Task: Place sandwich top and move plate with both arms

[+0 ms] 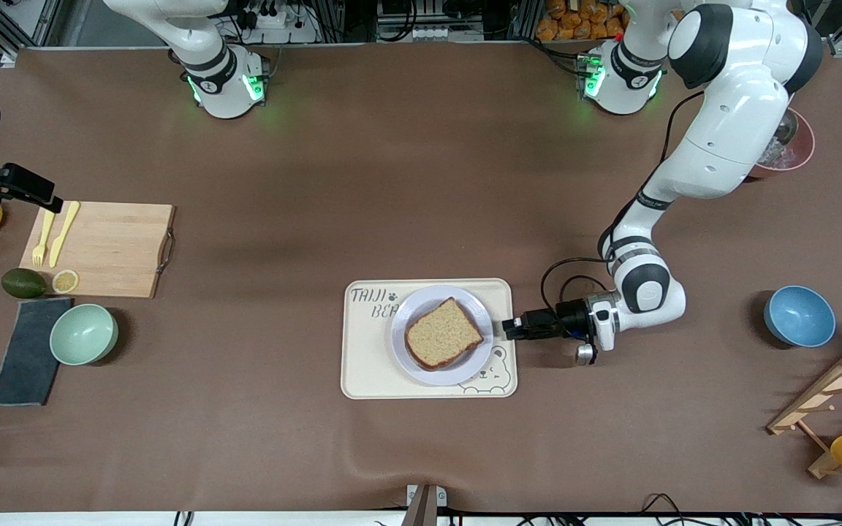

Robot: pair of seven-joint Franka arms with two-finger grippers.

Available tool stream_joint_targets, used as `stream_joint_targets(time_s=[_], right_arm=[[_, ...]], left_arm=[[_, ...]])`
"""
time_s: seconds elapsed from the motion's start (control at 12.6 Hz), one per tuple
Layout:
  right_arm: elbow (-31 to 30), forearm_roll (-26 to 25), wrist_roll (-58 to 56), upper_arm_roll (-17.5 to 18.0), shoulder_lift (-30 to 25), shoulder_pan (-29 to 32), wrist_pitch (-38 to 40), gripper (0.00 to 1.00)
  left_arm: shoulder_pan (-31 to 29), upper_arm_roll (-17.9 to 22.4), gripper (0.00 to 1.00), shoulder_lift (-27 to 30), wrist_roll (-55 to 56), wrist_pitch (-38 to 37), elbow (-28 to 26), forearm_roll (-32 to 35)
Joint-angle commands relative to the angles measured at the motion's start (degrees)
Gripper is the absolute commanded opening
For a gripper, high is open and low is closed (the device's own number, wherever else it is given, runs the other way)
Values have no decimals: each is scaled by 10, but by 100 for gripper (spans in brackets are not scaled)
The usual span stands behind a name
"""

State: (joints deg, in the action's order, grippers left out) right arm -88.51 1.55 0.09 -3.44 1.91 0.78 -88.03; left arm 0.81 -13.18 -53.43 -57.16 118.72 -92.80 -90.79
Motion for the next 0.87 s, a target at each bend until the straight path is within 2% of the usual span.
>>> stream_joint_targets(time_s=[0.0,0.64,0.79], right_arm=[[4,-5,2,8,-2,9,7,100],[4,-5,3,8,-2,8,7,100],[4,-5,3,8,-2,8,7,100]], left_arm=[[5,11,100,12,35,14,-4,23],[9,14,100,50,111,21,-3,54],[6,15,100,60,137,23,-3,99]])
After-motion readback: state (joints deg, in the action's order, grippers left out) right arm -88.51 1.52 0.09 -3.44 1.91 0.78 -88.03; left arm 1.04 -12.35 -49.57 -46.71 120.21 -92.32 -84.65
